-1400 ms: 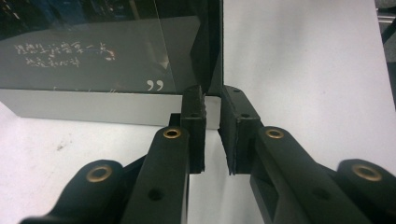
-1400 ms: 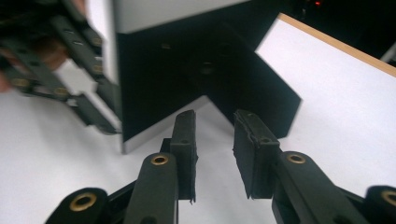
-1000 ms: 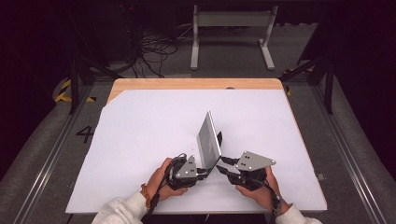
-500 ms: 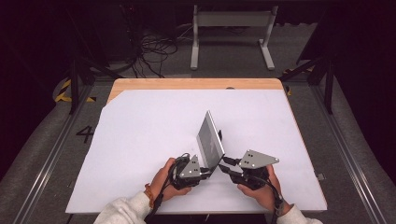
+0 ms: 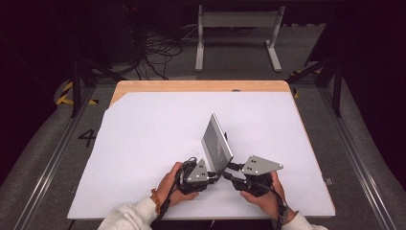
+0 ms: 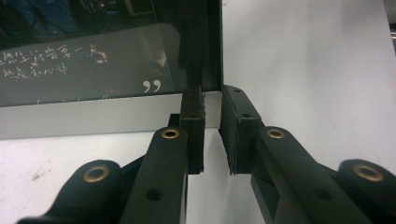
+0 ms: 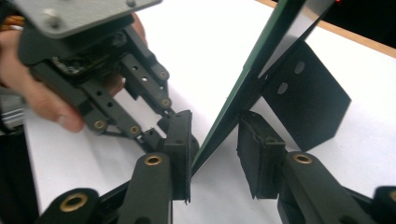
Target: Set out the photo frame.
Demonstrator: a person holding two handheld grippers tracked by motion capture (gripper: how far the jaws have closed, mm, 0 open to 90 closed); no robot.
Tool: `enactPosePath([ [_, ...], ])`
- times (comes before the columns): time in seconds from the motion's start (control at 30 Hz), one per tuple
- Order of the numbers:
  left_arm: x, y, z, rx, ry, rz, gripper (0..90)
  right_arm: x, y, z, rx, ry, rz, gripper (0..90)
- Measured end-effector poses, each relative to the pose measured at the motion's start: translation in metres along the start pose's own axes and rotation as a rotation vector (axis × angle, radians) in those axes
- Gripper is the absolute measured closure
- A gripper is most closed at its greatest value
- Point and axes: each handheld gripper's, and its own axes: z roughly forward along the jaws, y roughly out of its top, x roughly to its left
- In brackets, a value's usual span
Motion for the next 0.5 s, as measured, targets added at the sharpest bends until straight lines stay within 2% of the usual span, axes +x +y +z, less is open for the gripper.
enactPosePath([
  [0.1, 0.0, 0.0, 0.001, -0.001, -0.006, -0.004, 79.6, -0.002, 0.0, 0.002, -0.001, -0.012, 0.019, 67.7],
  [0.27, 0.001, 0.001, 0.001, -0.001, -0.001, -0.004, 79.5, -0.006, -0.004, 0.005, -0.008, 0.001, 0.06, 71.1],
  [0.5, 0.011, -0.003, -0.009, -0.014, 0.035, -0.024, 78.6, -0.006, -0.004, 0.005, -0.007, 0.001, 0.051, 71.6],
])
